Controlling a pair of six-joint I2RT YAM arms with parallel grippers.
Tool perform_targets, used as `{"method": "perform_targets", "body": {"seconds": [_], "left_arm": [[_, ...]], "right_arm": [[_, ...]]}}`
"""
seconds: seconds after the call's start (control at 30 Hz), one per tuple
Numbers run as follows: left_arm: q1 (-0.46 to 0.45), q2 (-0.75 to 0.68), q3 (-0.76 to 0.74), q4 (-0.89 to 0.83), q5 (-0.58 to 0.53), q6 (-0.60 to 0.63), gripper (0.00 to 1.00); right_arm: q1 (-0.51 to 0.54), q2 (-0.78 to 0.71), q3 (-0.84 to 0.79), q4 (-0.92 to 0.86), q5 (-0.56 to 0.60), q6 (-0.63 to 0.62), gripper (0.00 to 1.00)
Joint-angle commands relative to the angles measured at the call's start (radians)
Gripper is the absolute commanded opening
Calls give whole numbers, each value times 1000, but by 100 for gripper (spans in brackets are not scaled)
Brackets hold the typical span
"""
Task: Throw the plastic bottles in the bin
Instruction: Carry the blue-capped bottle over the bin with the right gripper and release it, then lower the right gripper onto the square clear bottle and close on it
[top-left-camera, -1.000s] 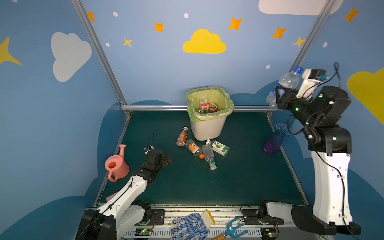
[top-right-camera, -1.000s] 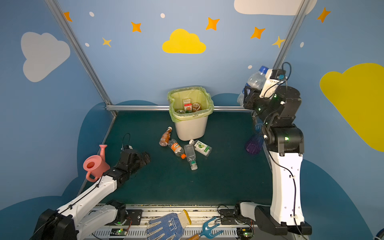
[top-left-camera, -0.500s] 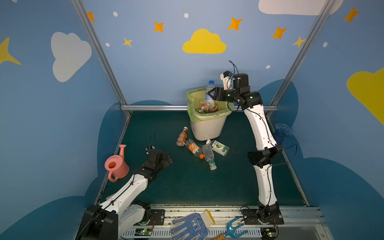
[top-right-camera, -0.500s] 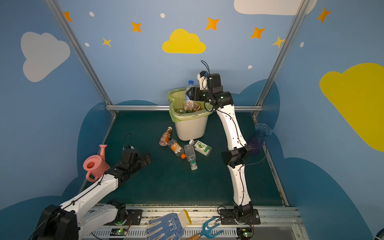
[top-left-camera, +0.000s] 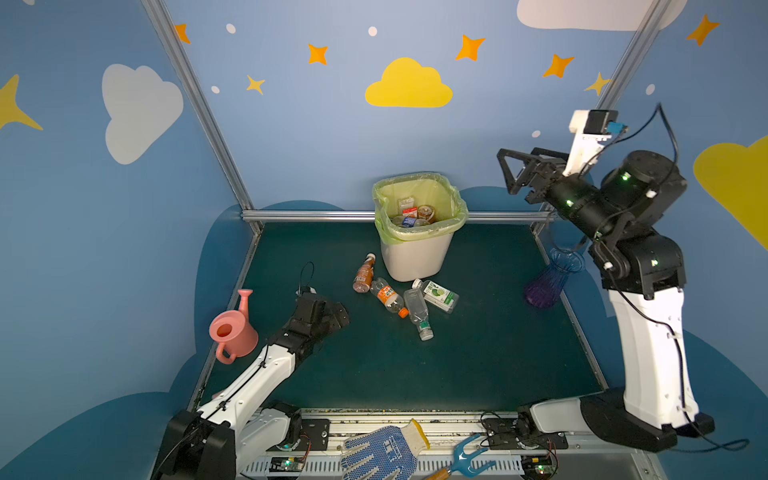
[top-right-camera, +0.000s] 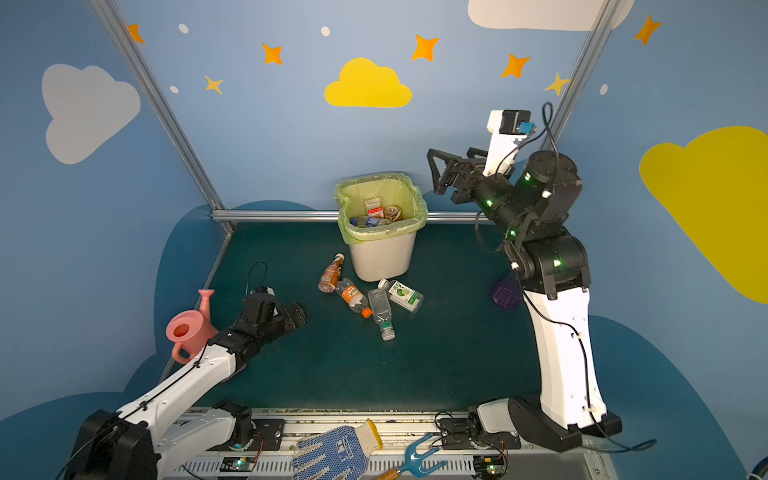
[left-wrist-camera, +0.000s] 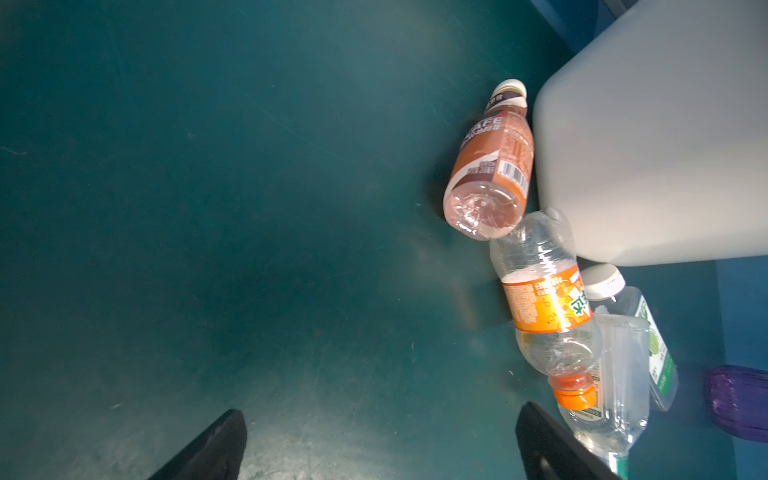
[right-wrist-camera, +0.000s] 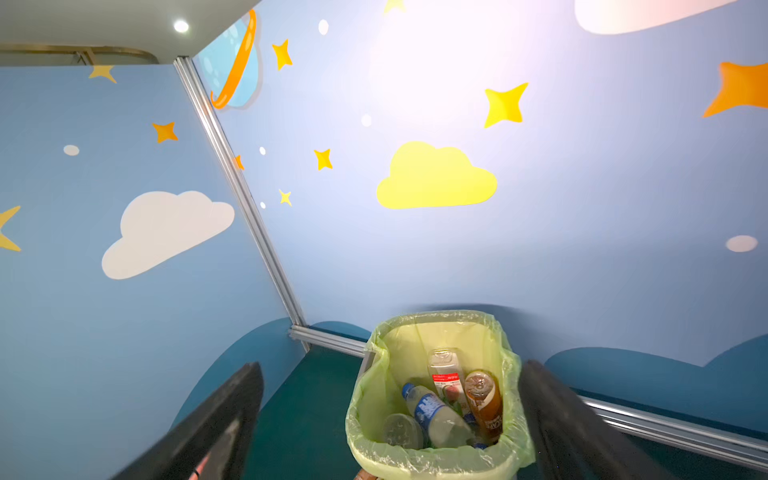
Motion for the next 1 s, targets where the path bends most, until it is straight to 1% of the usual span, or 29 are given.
{"method": "perform_targets", "body": {"seconds": [0.0, 0.1, 0.23, 0.37, 0.5, 0.6, 0.7, 0.87, 0.97], "left_arm": [[-17, -27, 16, -18, 3, 9, 100], [-43, -44, 11, -18, -15, -2, 100], [-58, -37, 7, -27, -43, -28, 100], [-58, -23, -4, -18, -73, -69, 100], [-57, -20, 2, -44, -116, -89, 100], [-53, -23, 4, -65, -144, -99, 100], [-51, -26, -1, -71, -154, -101, 100], [-46, -31, -3, -85, -155, -99, 100], [-41, -41, -6, -96, -157, -94, 100]], "right_arm": [[-42, 20, -211, 1, 2, 37, 97], [-75, -72, -416, 36, -6, 70, 97], [-69, -168, -699, 90, -13, 126, 97], [10, -176, -935, 120, 50, 167, 95], [137, -118, -1062, 149, 137, 207, 94], [234, -40, -1100, 171, 190, 239, 94], [309, 59, -1095, 205, 211, 256, 91], [395, 259, -943, 131, 272, 217, 85], [428, 347, -863, 68, 335, 201, 85]]}}
